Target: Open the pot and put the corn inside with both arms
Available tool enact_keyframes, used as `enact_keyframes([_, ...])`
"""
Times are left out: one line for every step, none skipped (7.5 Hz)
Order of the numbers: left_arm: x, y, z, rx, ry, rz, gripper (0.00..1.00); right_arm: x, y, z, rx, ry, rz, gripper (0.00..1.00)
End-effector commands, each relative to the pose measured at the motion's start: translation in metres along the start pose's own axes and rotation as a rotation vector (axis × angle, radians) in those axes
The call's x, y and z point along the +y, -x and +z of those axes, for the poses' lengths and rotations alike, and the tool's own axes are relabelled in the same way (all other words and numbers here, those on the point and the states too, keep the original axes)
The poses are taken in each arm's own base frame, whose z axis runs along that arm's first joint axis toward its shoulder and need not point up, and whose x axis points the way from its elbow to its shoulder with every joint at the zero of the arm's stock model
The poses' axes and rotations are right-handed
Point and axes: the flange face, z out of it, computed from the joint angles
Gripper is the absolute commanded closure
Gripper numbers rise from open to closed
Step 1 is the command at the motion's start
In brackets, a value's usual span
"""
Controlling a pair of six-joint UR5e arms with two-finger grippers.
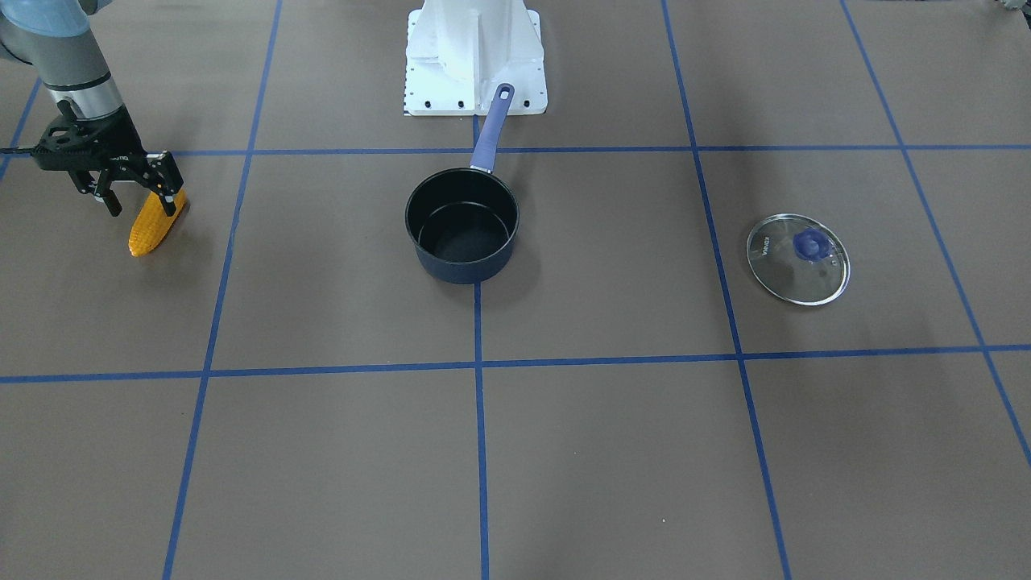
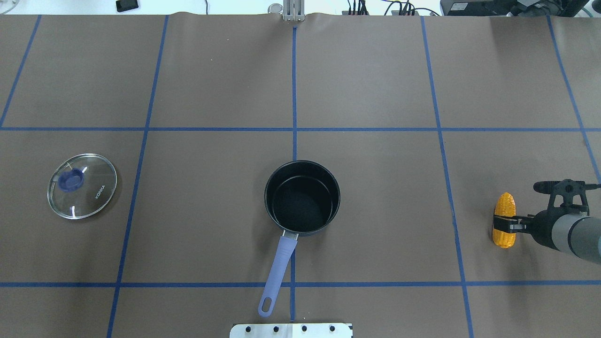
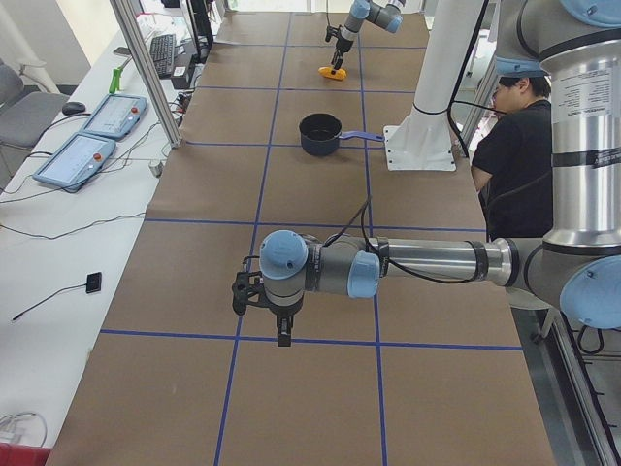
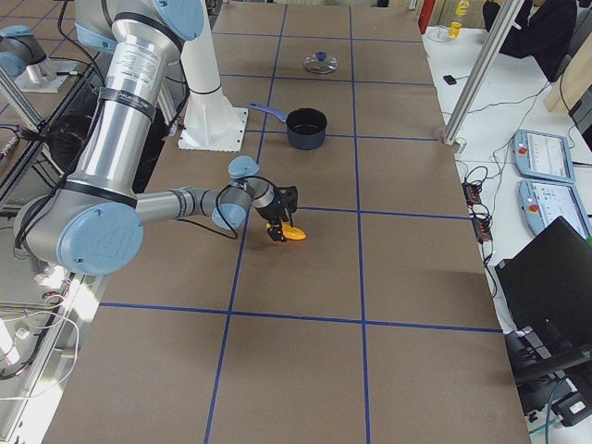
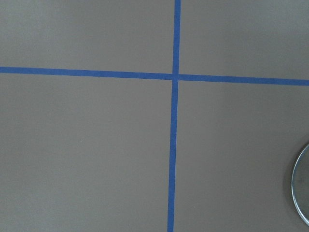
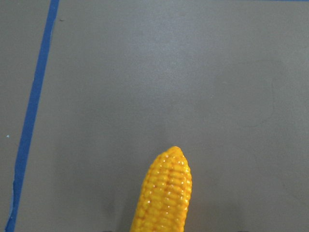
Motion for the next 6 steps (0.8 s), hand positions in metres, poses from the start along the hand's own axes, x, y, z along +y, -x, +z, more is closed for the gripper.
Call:
enact_keyframes([0.0, 0.0, 0.0, 0.0, 0.001, -0.002, 0.02, -0.001, 0.009, 0.001, -0.015, 0.001, -0.001, 0.88])
enact_keyframes([0.0, 0.0, 0.0, 0.0, 0.0, 0.0, 0.02, -0.004, 0.017, -0.002, -0.032, -0.004, 0.002, 1.0])
enact_keyframes([0.001, 0.001, 0.001, 0.0, 0.001, -0.002, 0.02, -0.007, 0.026, -0.005, -0.052, -0.009, 0.002, 1.0])
enact_keyframes([0.001, 0.001, 0.001, 0.001, 0.002, -0.002, 0.02, -0.011, 0.038, -0.012, -0.078, -0.007, 0.0, 1.0])
enact_keyframes([0.001, 0.001, 0.001, 0.001, 0.003, -0.003, 0.02, -0.03, 0.053, -0.023, -0.128, -0.003, 0.024, 1.0])
enact_keyframes([0.002, 0.001, 0.001, 0.001, 0.005, -0.006, 0.02, -0.061, 0.08, -0.03, -0.166, -0.009, 0.057, 1.0])
